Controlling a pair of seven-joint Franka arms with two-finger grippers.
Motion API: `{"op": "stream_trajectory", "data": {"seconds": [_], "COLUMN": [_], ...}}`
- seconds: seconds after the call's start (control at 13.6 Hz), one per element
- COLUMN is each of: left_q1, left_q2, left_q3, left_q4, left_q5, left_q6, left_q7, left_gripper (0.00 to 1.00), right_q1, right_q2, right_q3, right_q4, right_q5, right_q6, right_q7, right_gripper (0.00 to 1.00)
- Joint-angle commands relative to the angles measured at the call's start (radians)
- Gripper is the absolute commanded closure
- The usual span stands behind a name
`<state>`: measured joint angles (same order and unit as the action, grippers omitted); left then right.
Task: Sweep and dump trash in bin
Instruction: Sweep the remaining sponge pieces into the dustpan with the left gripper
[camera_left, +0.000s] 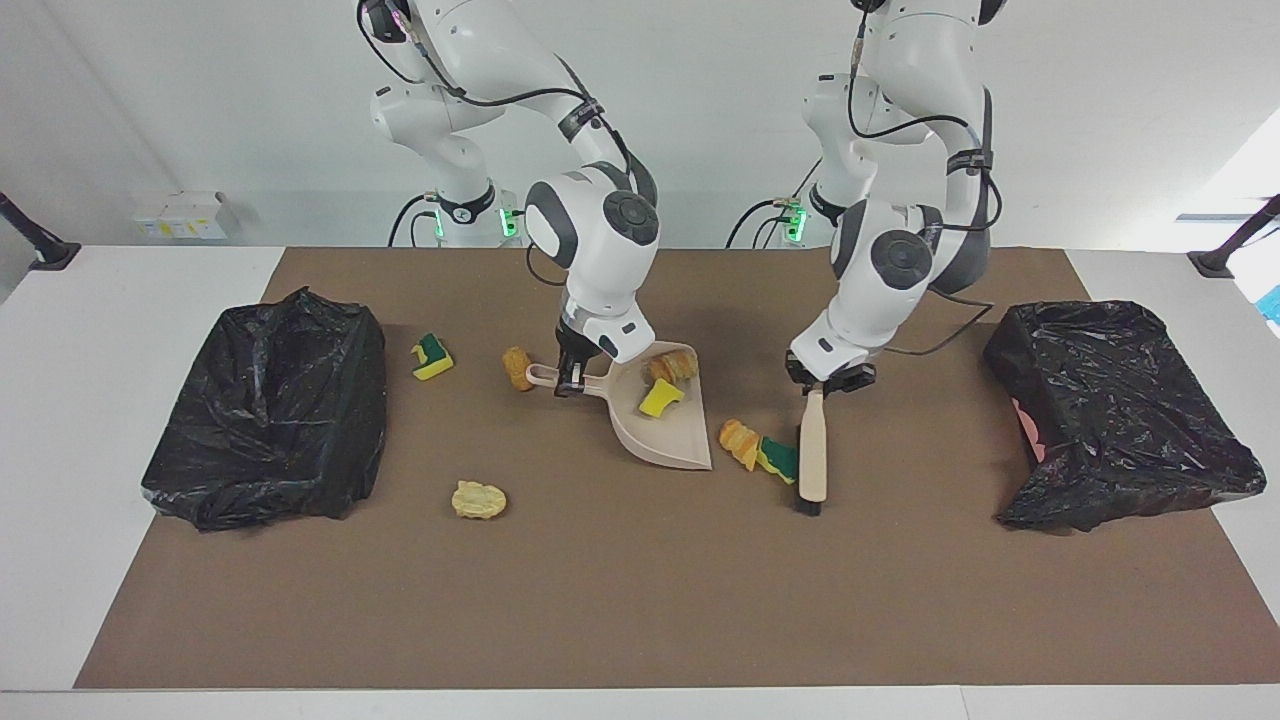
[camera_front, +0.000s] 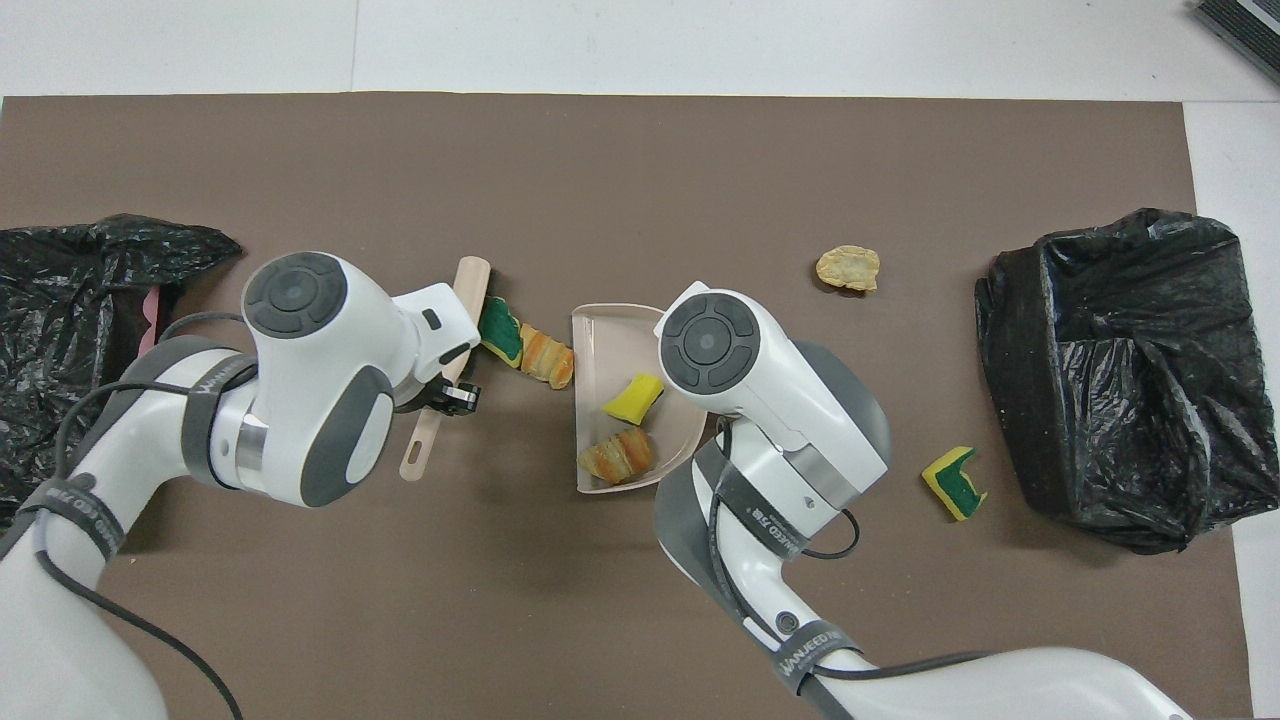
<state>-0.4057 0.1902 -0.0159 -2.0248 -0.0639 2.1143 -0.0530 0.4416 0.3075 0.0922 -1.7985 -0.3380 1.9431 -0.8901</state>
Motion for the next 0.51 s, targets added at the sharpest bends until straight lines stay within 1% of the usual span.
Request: {"op": "stream_trajectory", "data": {"seconds": [0.0, 0.07, 0.22, 0.44], "left_q1": [-0.103, -0.142, -0.218, -0.213], "left_q2": [-0.067, -0.077, -0.089, -0.087], "left_q3": [0.014, 0.013, 0.014, 0.019], "left_q4": [-0.075, -0.087, -0.091, -0.091], "left_q5": [0.006, 0.000, -0.068, -0.073], "left_q6": [0.007, 0.010, 0.013, 0.018], "left_q7": [-0.033, -0.071, -0.169, -0.240], "left_gripper": [1.00, 1.00, 1.00, 1.00], "right_q1": [-0.004, -0.004, -0.006, -0.006], "right_q2": [-0.022, -0.022, -0.021, -0.019], "right_q3": [0.003, 0.003, 0.003, 0.003], "right_q4": [-0.024, -0.024, -0.024, -0.024], "right_q5": [0.010, 0.011, 0.011, 0.011], "right_q6": [0.007, 0.008, 0.013, 0.020], "right_q7": [0.037, 0.037, 0.037, 0.037], "right_gripper": [1.00, 1.00, 1.00, 1.00]}}
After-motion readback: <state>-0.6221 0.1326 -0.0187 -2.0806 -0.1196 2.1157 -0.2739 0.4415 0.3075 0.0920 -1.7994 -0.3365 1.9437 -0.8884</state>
